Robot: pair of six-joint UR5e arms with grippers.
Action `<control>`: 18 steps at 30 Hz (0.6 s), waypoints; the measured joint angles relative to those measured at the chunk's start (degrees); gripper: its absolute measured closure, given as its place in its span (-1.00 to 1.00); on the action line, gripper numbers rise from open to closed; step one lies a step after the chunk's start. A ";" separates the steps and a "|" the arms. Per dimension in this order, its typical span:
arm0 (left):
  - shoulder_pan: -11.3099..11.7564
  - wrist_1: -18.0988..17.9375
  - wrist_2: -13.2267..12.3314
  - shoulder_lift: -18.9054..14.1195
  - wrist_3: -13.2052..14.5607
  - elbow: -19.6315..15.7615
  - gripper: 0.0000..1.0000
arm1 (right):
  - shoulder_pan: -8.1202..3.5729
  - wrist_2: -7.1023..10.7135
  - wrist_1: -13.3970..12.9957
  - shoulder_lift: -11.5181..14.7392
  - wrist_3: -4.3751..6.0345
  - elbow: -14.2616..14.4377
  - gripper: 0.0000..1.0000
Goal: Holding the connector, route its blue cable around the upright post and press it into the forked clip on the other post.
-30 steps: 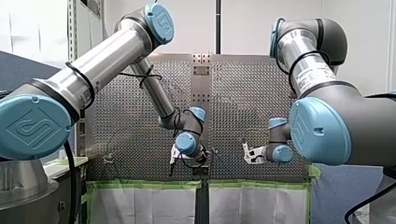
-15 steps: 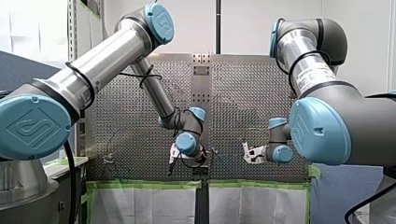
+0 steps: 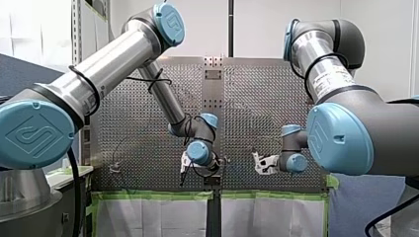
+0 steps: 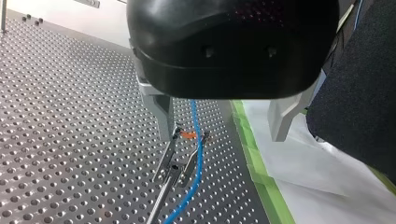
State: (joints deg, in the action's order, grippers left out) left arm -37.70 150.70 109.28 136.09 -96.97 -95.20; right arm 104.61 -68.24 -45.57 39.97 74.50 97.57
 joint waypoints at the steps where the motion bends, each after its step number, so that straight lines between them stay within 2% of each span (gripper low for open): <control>1: 0.02 0.00 0.03 0.00 0.01 0.00 -1.00 | 0.03 0.32 0.19 0.02 -0.43 0.08 1.00; 7: 0.11 0.04 1.12 0.01 -0.04 -0.02 -1.00 | -0.14 1.46 0.39 0.11 -2.25 1.36 1.00; 11: -0.12 -0.01 1.24 0.01 0.18 -0.02 -1.00 | -0.01 1.98 -0.54 0.11 -2.75 2.59 1.00; 18: -0.41 -0.11 0.21 0.06 0.37 -0.02 -1.00 | 0.27 2.85 -0.47 0.21 -3.21 3.04 1.00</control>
State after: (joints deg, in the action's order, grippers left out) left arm -38.11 150.59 109.49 136.15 -96.60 -95.22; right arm 104.88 -65.39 -46.03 40.19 71.29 100.61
